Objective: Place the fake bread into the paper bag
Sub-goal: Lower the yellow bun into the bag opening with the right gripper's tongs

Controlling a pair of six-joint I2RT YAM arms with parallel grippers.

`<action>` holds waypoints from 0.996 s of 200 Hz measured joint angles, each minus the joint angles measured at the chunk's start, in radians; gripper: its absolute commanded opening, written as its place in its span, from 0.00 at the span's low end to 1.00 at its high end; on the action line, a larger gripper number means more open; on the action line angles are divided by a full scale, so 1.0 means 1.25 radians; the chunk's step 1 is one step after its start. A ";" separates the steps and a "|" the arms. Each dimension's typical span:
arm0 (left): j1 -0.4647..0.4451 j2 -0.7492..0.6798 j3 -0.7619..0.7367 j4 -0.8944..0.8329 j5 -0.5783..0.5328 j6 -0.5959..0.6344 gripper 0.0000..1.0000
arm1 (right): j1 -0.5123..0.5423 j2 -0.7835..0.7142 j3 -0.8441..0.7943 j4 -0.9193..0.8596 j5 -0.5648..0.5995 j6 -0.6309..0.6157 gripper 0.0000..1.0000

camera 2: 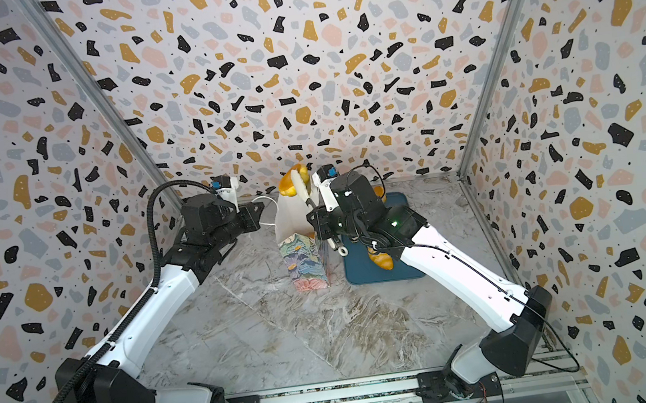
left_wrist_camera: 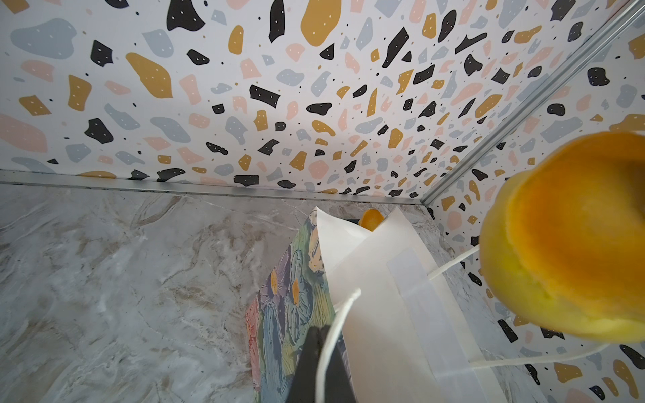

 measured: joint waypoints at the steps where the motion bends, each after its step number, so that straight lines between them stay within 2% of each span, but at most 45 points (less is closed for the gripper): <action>1: 0.000 0.000 0.000 0.000 0.000 0.000 0.00 | 0.000 0.000 0.000 -0.001 0.000 0.000 0.06; 145: 0.000 0.000 0.000 0.000 0.000 0.000 0.00 | 0.006 0.000 -0.003 -0.068 0.050 -0.014 0.09; 199: 0.000 0.000 0.000 0.000 0.000 0.000 0.00 | 0.007 0.013 -0.009 -0.079 0.052 -0.017 0.18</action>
